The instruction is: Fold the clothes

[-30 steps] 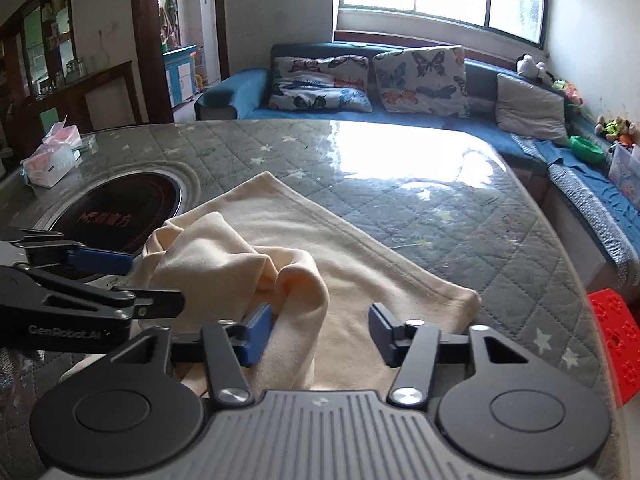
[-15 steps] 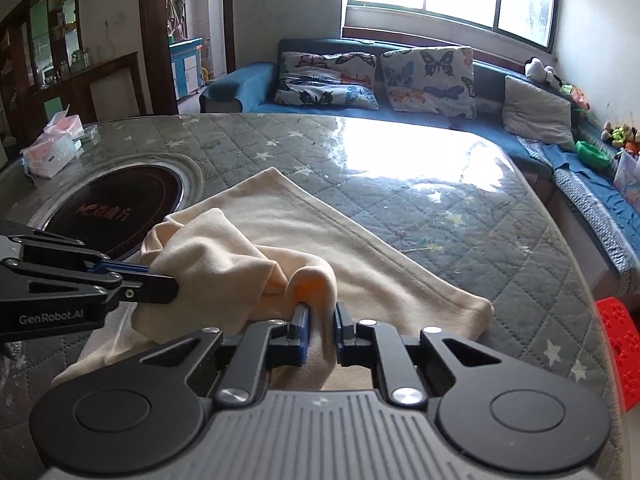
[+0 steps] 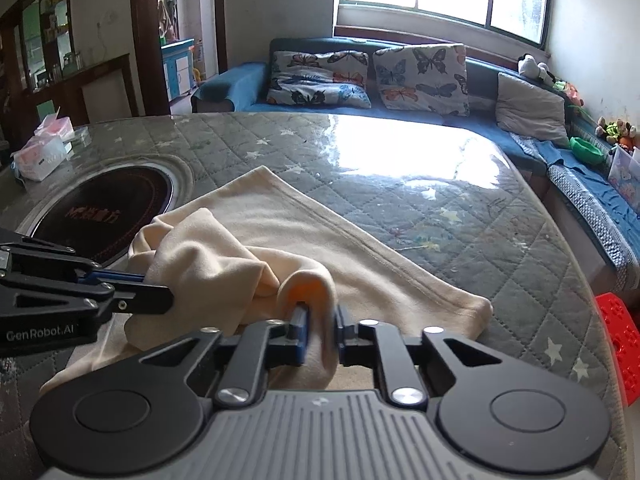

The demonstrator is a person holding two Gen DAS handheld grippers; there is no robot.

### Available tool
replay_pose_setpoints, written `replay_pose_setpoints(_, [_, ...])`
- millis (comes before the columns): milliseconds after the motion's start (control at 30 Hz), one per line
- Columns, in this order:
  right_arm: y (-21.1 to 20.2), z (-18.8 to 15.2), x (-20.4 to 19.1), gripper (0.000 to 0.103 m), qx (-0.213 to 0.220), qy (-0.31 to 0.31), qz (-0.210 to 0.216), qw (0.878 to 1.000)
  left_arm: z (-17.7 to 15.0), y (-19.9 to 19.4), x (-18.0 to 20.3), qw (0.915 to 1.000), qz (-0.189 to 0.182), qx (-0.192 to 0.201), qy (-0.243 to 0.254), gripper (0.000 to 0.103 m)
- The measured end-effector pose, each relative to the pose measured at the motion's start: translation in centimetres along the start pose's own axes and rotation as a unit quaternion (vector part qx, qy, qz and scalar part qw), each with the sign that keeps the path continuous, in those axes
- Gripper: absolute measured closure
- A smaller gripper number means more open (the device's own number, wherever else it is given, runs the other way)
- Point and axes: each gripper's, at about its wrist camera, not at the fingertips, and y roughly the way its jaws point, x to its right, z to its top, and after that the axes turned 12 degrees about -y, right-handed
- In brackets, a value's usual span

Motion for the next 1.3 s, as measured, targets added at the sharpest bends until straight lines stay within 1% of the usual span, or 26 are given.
replay_pose_setpoints(100, [-1.0, -0.2, 0.2, 0.095, 0.013, 0.001, -0.010, 1.000, 0.4, -1.7, -0.8, 0.9995, 0.000, 0.028, -0.012, 0.098])
replay_pose_setpoints(233, [-2.8, -0.6, 0.8, 0.096, 0.030, 0.007, -0.025, 0.999, 0.9, -4.7, -2.5, 0.9969, 0.023, 0.070, -0.027, 0.098])
replay_pose_setpoints(400, [-5.0, -1.5, 1.7, 0.096, 0.045, 0.017, -0.044, 0.998, 0.9, -8.4, -5.7, 0.9904, 0.068, 0.109, -0.053, 0.098])
replay_pose_setpoints(600, [-7.6, -2.8, 3.1, 0.096, 0.062, 0.033, -0.069, 0.995, 0.0, -12.5, -10.3, 0.9788, 0.125, 0.136, -0.088, 0.099])
replay_pose_setpoints(667, [-8.4, -3.3, 3.6, 0.096, 0.067, 0.041, -0.076, 0.994, -0.9, -13.8, -11.6, 0.9748, 0.142, 0.142, -0.098, 0.099])
replay_pose_setpoints(767, [-9.7, -4.6, 4.6, 0.096, 0.075, 0.058, -0.091, 0.991, -2.5, -15.7, -13.6, 0.9692, 0.163, 0.143, -0.117, 0.099])
replay_pose_setpoints(900, [-11.4, -6.7, 5.5, 0.096, 0.074, 0.084, -0.109, 0.988, -4.8, -17.6, -15.3, 0.9641, 0.179, 0.138, -0.140, 0.099])
replay_pose_setpoints(1000, [-12.2, -8.5, 6.5, 0.096, 0.063, 0.107, -0.122, 0.985, -6.5, -18.5, -16.4, 0.9608, 0.190, 0.129, -0.155, 0.099])
replay_pose_setpoints(1100, [-11.7, -10.4, 7.6, 0.094, 0.031, 0.126, -0.129, 0.983, -7.6, -18.7, -17.2, 0.9586, 0.206, 0.112, -0.162, 0.099])
replay_pose_setpoints(1167, [-11.0, -11.5, 8.2, 0.088, 0.005, 0.135, -0.134, 0.982, -7.9, -18.6, -17.5, 0.9591, 0.210, 0.105, -0.158, 0.099])
replay_pose_setpoints(1200, [-10.7, -12.0, 8.5, 0.082, -0.007, 0.138, -0.139, 0.981, -7.9, -18.6, -17.3, 0.9593, 0.213, 0.103, -0.154, 0.098])
replay_pose_setpoints(1267, [-10.7, -12.2, 8.7, 0.082, -0.013, 0.135, -0.146, 0.980, -7.7, -18.6, -16.9, 0.9601, 0.215, 0.102, -0.147, 0.098])
replay_pose_setpoints(1300, [-10.8, -12.2, 8.7, 0.077, -0.014, 0.133, -0.149, 0.980, -7.5, -18.6, -16.5, 0.9604, 0.216, 0.101, -0.143, 0.095])
